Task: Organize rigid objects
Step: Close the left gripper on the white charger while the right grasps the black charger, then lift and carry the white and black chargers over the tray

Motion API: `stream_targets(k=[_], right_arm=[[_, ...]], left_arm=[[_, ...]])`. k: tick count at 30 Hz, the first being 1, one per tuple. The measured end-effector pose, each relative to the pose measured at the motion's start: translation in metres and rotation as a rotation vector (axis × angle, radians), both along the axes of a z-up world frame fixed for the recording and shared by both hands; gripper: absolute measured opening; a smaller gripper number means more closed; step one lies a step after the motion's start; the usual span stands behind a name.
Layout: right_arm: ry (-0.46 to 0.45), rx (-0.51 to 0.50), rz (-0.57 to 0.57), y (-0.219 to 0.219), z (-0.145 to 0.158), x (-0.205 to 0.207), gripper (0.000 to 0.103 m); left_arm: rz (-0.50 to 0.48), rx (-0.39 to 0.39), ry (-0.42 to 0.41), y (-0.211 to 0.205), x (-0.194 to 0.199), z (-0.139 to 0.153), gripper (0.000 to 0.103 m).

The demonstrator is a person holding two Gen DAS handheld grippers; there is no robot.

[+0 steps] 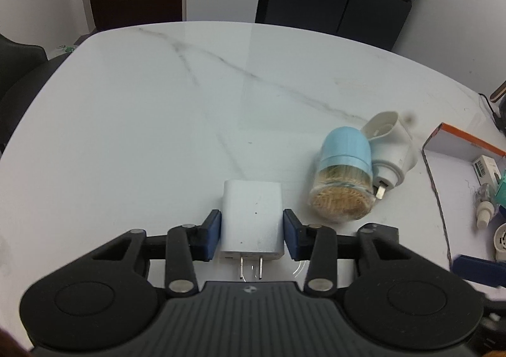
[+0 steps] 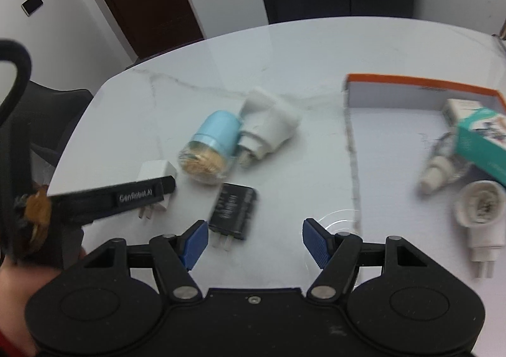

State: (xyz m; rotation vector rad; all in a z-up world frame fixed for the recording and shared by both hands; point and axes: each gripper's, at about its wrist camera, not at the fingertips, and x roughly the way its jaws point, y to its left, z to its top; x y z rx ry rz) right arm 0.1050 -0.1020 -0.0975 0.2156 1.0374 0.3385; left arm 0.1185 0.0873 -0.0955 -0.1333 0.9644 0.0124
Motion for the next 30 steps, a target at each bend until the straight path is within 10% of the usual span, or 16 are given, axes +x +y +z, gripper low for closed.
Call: stream_targets(k=[4,11,30], right_arm=[[0.002,-0.034,0.003,0.024,-0.010,0.010,0.079],[0.011,-0.115,-0.001,0.052,-0.028,0.020,0.045],[-0.093,-0.086,-0.025,0.032,0.017,-0.030,0.044]], left_arm=[[-0.001,0.001,-0.006,0.010,-0.012,0.005,0.041],[0.001,-0.007,-0.017,0.020,-0.031,0.015,0.041],[-0.030,-0.050,-0.065,0.007,-0.043,0.029,0.041]])
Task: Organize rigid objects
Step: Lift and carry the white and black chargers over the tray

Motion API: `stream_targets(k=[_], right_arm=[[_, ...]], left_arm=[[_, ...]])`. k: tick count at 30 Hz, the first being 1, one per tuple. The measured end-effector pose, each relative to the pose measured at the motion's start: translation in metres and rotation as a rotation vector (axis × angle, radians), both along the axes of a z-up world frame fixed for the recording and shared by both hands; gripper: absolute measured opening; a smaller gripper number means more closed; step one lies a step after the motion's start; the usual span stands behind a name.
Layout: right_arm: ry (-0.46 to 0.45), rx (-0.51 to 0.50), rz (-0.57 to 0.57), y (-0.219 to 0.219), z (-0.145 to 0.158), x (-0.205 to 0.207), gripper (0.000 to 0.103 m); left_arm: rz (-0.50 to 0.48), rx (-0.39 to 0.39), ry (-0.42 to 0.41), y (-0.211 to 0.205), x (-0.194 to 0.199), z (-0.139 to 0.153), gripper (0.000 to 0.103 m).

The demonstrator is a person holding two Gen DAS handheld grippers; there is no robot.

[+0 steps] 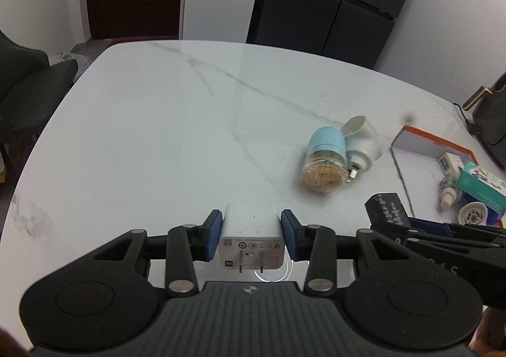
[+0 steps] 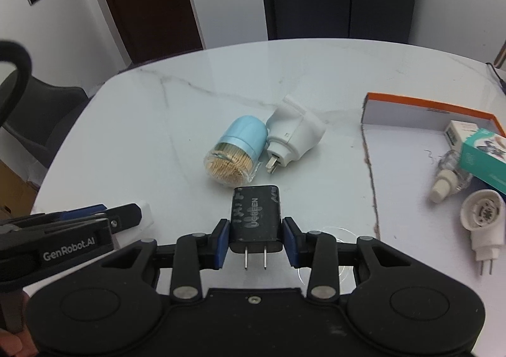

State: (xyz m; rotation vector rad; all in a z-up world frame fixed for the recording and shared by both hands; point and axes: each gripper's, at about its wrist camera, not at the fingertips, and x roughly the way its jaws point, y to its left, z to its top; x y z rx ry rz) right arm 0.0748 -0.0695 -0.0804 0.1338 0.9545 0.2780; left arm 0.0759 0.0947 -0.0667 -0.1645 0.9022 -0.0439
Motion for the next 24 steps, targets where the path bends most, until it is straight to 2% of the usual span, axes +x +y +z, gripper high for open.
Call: stream_targets(k=[10,16,24], right_arm=[[-0.043,0.015,0.020,-0.026,0.024,-0.022,0.044],[-0.068,0.035,0.065,-0.056,0.035,-0.039,0.044],[-0.086,0.053,0.075,-0.110,0.039,-0.062,0.044]], left_arm=[[0.009,-0.008,-0.035,-0.029,-0.024,0.023,0.041],[0.049,-0.009,-0.053,-0.060,-0.046,0.035,0.041],[0.057,-0.015,-0.067,-0.106,-0.065,0.047,0.041]])
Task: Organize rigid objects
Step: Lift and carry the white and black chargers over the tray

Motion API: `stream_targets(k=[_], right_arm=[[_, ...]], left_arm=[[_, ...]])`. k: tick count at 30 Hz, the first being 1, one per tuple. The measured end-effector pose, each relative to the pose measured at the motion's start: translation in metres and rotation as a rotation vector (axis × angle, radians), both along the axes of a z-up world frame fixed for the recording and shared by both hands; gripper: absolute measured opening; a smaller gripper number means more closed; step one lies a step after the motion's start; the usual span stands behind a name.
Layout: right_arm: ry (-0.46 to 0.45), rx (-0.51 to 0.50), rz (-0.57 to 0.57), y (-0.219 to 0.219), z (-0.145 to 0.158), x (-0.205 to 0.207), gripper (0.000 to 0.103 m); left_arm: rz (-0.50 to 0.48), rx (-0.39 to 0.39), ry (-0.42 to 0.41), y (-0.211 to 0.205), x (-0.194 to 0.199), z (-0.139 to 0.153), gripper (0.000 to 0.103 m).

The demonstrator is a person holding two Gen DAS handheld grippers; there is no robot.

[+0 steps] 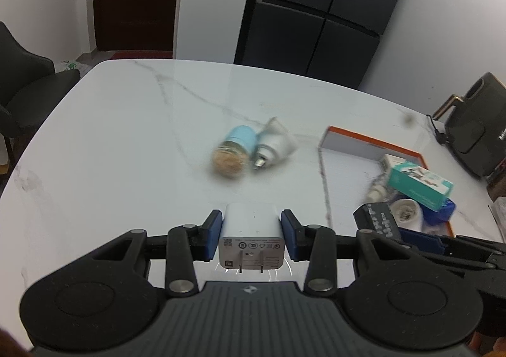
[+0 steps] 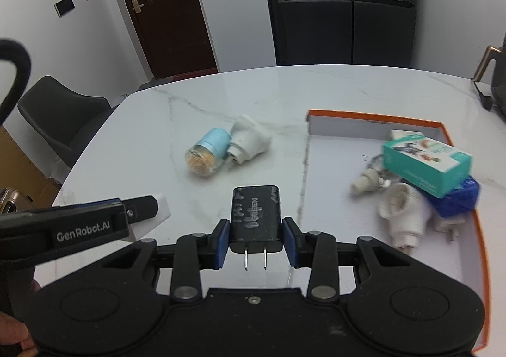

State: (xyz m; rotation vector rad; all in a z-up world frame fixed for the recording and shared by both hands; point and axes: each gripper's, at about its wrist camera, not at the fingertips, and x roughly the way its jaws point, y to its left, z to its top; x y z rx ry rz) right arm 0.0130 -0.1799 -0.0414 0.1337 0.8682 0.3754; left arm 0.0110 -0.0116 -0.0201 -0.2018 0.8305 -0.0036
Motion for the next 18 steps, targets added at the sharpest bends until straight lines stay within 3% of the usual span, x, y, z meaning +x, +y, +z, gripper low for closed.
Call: stream_targets(k=[18], right_arm=[[-0.029,0.010,-0.056,-0.091,0.005,-0.029,0.044]], left_arm=[[-0.052,0.010,-0.041,-0.080,-0.025,0.016,0.041]])
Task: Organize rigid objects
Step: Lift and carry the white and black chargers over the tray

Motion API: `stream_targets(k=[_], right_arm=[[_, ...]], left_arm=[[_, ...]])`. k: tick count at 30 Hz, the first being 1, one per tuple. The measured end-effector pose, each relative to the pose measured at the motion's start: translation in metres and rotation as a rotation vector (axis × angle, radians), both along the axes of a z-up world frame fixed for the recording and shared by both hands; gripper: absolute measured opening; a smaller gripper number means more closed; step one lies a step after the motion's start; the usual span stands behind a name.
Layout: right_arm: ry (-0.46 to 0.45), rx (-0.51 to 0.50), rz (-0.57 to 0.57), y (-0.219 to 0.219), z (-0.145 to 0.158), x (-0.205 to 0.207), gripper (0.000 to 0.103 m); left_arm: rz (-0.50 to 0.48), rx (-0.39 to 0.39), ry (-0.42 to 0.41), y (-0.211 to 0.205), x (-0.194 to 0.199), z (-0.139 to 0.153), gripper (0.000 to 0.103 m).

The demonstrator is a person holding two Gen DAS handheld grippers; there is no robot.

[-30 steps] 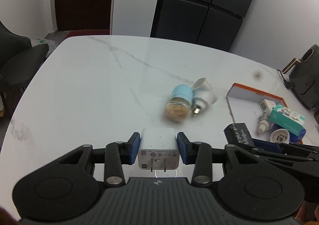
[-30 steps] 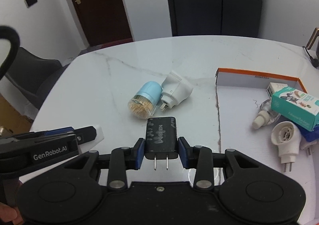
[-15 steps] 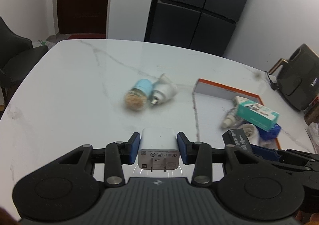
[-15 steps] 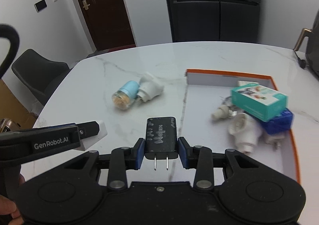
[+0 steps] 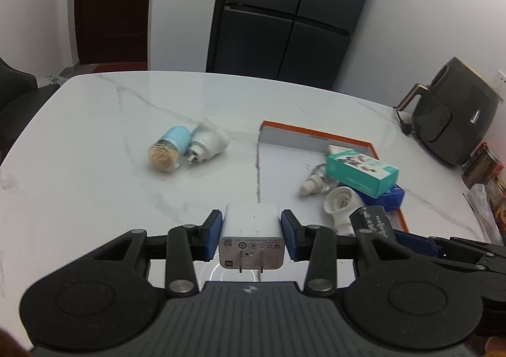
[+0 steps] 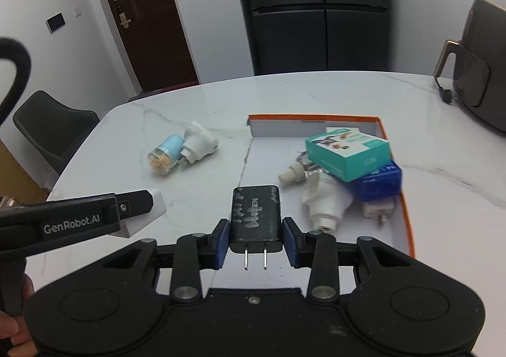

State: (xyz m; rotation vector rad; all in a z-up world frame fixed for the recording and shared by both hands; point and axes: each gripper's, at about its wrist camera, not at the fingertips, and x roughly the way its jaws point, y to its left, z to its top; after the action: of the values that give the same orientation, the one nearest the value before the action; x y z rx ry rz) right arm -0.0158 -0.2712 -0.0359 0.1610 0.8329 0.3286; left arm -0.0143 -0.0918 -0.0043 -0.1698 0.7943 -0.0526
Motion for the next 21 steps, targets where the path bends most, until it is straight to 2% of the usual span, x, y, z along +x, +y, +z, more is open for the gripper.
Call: stream_targets(k=[21], right_arm=[[-0.007,-0.002,-0.078,-0.055,-0.001,-0.031,0.044]], left_arm=[[-0.083,-0.005,-0.009,-0.057,-0.020,0.001,0.041]])
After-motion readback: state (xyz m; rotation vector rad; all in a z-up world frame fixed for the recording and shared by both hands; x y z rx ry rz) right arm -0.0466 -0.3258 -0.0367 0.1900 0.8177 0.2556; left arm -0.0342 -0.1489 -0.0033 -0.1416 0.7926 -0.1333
